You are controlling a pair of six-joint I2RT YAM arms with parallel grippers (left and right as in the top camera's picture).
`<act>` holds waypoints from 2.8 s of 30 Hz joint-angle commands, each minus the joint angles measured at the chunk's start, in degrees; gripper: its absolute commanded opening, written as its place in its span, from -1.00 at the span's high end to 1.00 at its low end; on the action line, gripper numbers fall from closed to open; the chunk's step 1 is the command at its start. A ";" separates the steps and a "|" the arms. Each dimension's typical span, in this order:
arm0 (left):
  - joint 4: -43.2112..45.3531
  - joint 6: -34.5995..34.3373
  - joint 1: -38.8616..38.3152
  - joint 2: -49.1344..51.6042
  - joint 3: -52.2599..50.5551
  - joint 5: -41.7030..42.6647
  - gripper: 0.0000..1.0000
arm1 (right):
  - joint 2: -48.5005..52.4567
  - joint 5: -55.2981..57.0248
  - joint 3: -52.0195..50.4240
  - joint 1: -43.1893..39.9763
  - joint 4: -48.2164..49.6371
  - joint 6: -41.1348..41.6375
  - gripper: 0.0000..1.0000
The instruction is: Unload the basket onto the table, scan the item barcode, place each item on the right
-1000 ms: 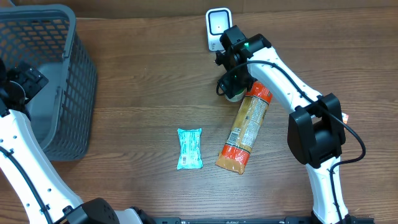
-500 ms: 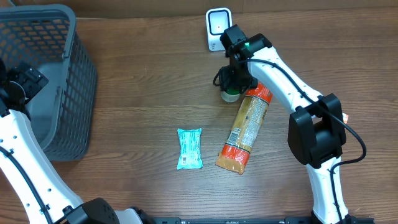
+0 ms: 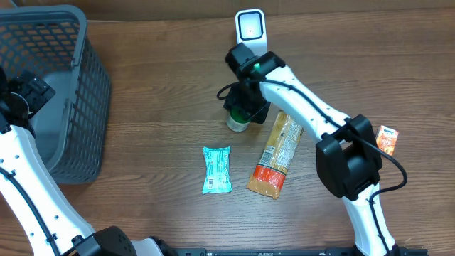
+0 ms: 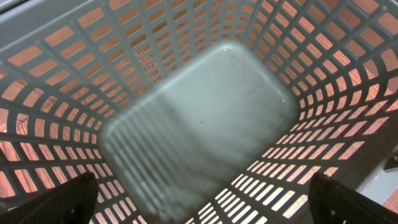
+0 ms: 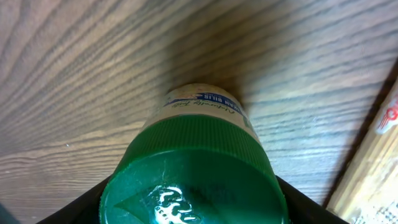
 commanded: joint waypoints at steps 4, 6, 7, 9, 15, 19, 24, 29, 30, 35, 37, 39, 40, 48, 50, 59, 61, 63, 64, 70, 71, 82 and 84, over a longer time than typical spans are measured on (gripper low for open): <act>-0.04 -0.74 -0.39 0.28 1.40 -0.31 -1.00 | -1.81 3.37 -0.24 -0.28 -0.68 0.33 -0.44; -0.07 -0.74 -0.39 0.28 1.40 -0.31 -1.00 | -1.81 3.34 -0.24 -0.28 -0.63 0.33 -0.67; -0.04 -0.74 -0.39 0.28 1.40 -0.31 -1.00 | -1.81 3.34 -0.24 -0.28 -0.63 0.33 -0.89; -0.04 -0.74 -0.39 0.28 1.40 -0.31 -1.00 | -1.81 3.34 -0.24 -0.28 -0.70 0.31 -1.00; -0.04 -0.74 -0.39 0.28 1.40 -0.31 -1.00 | -1.84 3.34 -0.22 -0.35 -0.22 -4.94 -1.00; -0.04 -0.74 -0.39 0.28 1.40 -0.31 -1.00 | -1.84 3.37 -0.22 -0.33 0.76 -18.43 -0.99; -0.04 -0.74 -0.39 0.28 1.40 -0.31 -1.00 | -1.84 4.63 -0.22 -0.02 -1.46 -29.31 -1.00; -0.04 -0.74 -0.39 0.28 1.40 -0.31 -0.99 | -1.84 7.43 -0.22 0.15 -2.93 -29.90 -1.00; -0.04 -0.74 -0.39 0.28 1.40 -0.31 -1.00 | -1.84 7.43 -0.22 0.15 -2.75 -29.90 -1.00; -0.04 -0.74 -0.39 0.28 1.40 -0.31 -0.99 | -1.84 7.39 -0.22 -0.02 -0.92 -29.86 -1.00; -0.04 -0.74 -0.39 0.28 1.40 -0.33 -1.00 | -1.86 7.34 -0.15 -0.02 -0.83 -29.92 -1.00; -0.04 -0.74 -0.39 0.28 1.40 -0.31 -1.00 | -1.86 6.14 -0.15 0.00 -0.81 -32.52 -1.00; -0.04 -0.74 -0.39 0.28 1.40 -0.33 -0.99 | -1.86 5.88 -0.15 0.00 -1.09 -33.14 -1.00; -0.04 -0.74 -0.39 0.28 1.40 -0.33 -1.00 | -1.57 7.54 -0.15 1.44 -1.40 -34.36 -0.95; -0.04 -0.74 -0.39 0.28 1.40 -0.31 -1.00 | -1.16 9.33 -0.17 1.86 -1.18 -34.36 -0.96; -0.04 -0.74 -0.39 0.28 1.40 -0.31 -1.00 | 0.55 10.19 -0.17 2.40 -0.39 -34.38 -0.90; -0.04 -0.74 -0.39 0.28 1.40 -0.31 -1.00 | 0.72 10.21 -0.17 2.82 -0.31 -34.38 -0.89; -0.04 -0.74 -0.39 0.28 1.40 -0.33 -1.00 | 0.74 10.29 -0.20 3.26 -0.20 -34.40 -0.87; -0.04 -0.74 -0.39 0.28 1.40 -0.33 -1.00 | 0.74 10.45 -0.22 3.41 -0.07 -34.40 -0.87; -0.04 -0.74 -0.39 0.28 1.40 -0.31 -1.00 | 0.74 10.91 -0.22 3.63 0.61 -32.65 -0.80; -0.04 -0.74 -0.39 0.28 1.40 -0.33 -1.00 | 0.74 11.10 -0.22 3.63 0.57 -31.91 -0.79; -0.04 -0.74 -0.39 0.28 1.40 -0.31 -1.00 | 0.79 11.08 -0.24 3.63 0.09 -31.36 -0.80; -0.04 -0.74 -0.39 0.28 1.40 -0.31 -1.00 | 0.85 11.08 -0.24 3.63 -0.02 -31.34 -0.80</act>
